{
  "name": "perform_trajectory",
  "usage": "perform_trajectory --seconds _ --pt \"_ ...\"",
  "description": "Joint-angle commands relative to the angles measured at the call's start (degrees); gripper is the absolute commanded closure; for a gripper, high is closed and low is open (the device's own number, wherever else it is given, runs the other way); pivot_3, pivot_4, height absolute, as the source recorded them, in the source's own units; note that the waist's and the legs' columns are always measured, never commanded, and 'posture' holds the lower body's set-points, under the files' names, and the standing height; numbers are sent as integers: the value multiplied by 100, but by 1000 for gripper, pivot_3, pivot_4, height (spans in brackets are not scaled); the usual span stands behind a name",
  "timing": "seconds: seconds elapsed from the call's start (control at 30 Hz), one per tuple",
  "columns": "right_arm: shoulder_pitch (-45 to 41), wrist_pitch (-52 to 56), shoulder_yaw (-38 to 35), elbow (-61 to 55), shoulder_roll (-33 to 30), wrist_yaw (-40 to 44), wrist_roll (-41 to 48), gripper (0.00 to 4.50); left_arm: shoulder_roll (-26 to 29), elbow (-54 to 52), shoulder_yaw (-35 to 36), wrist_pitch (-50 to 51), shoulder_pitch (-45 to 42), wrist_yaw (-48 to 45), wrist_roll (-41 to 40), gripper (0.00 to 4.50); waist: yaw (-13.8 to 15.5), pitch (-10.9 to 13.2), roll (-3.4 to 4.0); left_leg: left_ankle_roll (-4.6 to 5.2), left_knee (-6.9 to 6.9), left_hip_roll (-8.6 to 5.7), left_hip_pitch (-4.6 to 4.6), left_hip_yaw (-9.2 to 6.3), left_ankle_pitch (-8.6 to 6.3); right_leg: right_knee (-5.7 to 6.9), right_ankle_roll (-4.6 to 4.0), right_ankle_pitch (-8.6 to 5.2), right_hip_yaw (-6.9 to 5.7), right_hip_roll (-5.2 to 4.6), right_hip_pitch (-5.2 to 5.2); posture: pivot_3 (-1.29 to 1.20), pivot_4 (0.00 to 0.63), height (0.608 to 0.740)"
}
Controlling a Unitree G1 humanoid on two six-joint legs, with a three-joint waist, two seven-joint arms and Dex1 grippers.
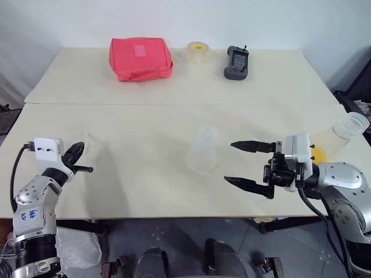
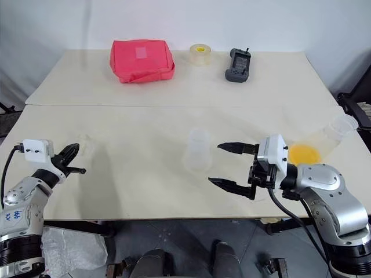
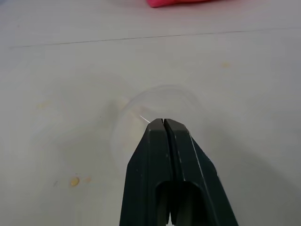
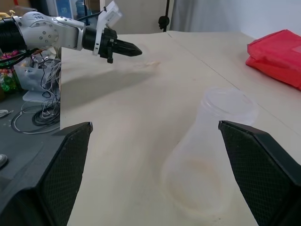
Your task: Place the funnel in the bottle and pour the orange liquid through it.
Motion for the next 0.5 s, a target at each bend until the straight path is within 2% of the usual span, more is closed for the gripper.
perform_trajectory --seconds 0.03,0.13,0.37,0.5 --pt "-35 -49 -222 -88 -97 -13 47 0 102 -280 26 -393 51 -415 -177 4481 3 0 0 0 0 0 0 0 0 0 0 0 0 0 0 0 150 740" --pt "-158 -24 -187 -38 -103 -27 30 0 -34 -500 51 -262 87 -187 -216 3879 1 0 0 0 0 0 0 1 0 -1 0 0 0 0 0 0 150 740" --pt "-207 11 -225 -25 -147 -33 29 0 -305 -1114 -136 131 298 140 -198 1694 5 0 0 0 0 0 0 0 0 0 0 0 0 0 0 0 150 740" --pt "-233 4 -196 -2 -166 -48 16 0 -526 -1223 -330 70 244 573 120 430 15 -1 -2 0 2 0 -1 -2 0 0 0 0 0 -1 1 0 150 740"
